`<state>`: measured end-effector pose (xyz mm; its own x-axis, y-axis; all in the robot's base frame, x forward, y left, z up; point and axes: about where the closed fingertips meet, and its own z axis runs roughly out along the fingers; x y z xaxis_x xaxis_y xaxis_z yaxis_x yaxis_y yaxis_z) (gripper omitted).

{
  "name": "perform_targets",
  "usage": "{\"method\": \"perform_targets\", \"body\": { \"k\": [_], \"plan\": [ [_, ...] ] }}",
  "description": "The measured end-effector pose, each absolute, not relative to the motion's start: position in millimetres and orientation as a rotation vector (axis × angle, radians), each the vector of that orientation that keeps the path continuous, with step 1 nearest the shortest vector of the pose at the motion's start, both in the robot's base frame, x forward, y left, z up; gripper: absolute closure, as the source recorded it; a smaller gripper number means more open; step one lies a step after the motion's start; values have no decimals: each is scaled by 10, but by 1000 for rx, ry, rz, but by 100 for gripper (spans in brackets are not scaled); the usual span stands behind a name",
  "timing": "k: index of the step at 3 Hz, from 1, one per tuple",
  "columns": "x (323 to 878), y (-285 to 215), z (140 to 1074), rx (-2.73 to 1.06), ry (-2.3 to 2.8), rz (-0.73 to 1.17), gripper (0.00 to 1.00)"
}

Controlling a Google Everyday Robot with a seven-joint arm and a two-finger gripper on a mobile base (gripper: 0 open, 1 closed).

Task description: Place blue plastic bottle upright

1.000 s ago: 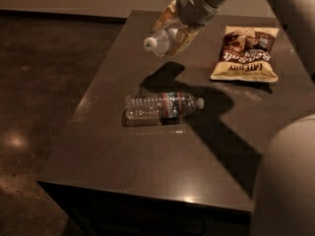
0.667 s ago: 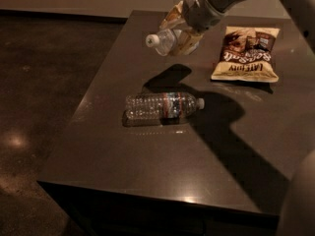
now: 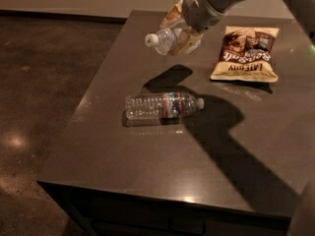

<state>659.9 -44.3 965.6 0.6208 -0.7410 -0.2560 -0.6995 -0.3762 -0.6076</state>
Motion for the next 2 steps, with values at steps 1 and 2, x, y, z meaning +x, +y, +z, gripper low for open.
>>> {"method": "perform_targets", "body": {
  "k": [1, 2],
  "plan": [
    [6616, -466, 9634, -2066, 1186, 37, 100],
    [6640, -576, 9668, -1857, 1281, 227, 100]
  ]
}}
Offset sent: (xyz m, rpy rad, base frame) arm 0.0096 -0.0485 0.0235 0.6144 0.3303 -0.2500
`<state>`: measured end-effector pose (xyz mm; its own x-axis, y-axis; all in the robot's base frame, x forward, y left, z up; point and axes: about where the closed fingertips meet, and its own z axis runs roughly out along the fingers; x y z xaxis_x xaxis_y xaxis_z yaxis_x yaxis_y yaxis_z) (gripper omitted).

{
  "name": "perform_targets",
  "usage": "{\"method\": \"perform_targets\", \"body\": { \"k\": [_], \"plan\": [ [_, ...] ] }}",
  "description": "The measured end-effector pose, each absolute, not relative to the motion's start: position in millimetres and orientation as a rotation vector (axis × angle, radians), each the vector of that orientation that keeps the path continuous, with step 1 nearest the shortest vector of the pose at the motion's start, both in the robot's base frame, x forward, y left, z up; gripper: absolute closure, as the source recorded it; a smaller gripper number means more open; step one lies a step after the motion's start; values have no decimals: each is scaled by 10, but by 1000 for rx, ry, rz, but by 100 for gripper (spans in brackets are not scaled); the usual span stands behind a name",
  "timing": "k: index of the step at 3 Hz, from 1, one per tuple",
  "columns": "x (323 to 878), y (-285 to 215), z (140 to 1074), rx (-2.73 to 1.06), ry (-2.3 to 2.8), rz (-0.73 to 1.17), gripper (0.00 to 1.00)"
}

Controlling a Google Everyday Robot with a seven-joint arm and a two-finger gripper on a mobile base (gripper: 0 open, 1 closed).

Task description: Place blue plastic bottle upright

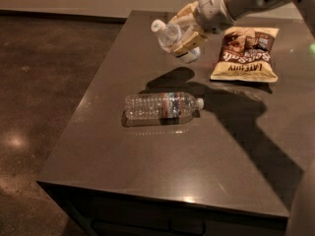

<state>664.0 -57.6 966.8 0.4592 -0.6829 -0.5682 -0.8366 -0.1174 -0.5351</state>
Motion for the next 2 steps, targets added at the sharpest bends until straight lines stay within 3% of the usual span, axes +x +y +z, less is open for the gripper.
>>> {"method": "perform_targets", "body": {
  "k": [2],
  "plan": [
    [6599, -1082, 10010, -1438, 1437, 396, 100]
  ]
}}
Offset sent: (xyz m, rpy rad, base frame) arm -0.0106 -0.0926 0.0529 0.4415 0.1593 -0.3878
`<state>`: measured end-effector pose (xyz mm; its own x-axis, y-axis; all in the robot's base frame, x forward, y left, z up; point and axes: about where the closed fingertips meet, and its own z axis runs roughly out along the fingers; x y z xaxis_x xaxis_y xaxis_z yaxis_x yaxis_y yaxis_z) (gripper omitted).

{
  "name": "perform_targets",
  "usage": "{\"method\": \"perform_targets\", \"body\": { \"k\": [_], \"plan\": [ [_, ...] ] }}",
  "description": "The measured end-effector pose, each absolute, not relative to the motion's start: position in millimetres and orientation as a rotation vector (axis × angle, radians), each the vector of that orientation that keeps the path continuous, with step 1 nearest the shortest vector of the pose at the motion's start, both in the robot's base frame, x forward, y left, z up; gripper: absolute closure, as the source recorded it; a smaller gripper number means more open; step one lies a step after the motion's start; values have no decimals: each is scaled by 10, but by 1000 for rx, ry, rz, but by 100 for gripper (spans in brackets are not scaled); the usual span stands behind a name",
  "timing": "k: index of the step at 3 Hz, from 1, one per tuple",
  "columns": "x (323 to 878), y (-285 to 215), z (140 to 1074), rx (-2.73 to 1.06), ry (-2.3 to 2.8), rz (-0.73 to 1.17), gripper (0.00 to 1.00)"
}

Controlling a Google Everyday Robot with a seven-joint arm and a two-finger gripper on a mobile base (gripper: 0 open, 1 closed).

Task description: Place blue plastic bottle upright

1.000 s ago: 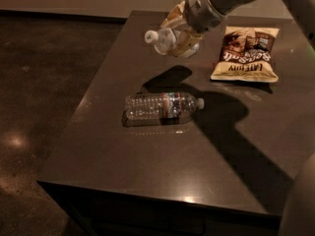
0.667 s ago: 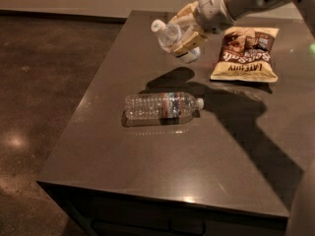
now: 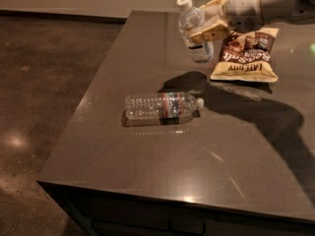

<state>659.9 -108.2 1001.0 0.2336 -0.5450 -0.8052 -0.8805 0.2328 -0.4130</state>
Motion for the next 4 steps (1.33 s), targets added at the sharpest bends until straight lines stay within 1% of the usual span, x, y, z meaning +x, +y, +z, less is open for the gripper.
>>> {"method": "perform_targets", "body": {
  "k": [1, 3, 4],
  "plan": [
    [6459, -1312, 10021, -1294, 1529, 473, 100],
    [6032, -1561, 9924, -1035, 1628, 648, 100],
    [5800, -1650, 9832, -928, 1661, 690, 100]
  ]
}}
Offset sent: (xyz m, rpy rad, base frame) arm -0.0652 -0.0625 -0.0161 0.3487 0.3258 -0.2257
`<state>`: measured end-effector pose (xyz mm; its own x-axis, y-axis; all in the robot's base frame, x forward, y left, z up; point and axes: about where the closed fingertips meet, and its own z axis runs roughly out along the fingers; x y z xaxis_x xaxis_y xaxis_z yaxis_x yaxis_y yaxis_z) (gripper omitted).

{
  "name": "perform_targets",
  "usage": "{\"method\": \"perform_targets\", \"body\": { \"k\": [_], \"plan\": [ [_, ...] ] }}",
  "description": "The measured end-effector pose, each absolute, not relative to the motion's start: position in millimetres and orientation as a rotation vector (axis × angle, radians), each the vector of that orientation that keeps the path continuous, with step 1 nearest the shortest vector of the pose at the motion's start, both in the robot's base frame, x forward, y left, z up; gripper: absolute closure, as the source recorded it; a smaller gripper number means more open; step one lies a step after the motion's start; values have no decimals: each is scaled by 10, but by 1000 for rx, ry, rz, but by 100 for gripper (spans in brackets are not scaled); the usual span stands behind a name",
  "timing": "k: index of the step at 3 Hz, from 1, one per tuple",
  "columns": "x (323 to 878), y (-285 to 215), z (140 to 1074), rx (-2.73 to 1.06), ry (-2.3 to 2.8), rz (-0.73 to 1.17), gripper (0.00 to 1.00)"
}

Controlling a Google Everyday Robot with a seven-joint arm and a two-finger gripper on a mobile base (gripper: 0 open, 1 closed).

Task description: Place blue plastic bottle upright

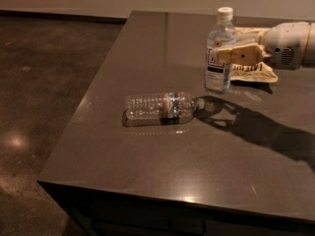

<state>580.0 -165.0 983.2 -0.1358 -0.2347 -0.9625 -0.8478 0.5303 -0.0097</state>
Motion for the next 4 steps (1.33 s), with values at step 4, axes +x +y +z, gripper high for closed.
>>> {"method": "perform_targets", "body": {
  "k": [4],
  "plan": [
    [5166, -1968, 9401, -677, 1749, 547, 81]
  ]
}}
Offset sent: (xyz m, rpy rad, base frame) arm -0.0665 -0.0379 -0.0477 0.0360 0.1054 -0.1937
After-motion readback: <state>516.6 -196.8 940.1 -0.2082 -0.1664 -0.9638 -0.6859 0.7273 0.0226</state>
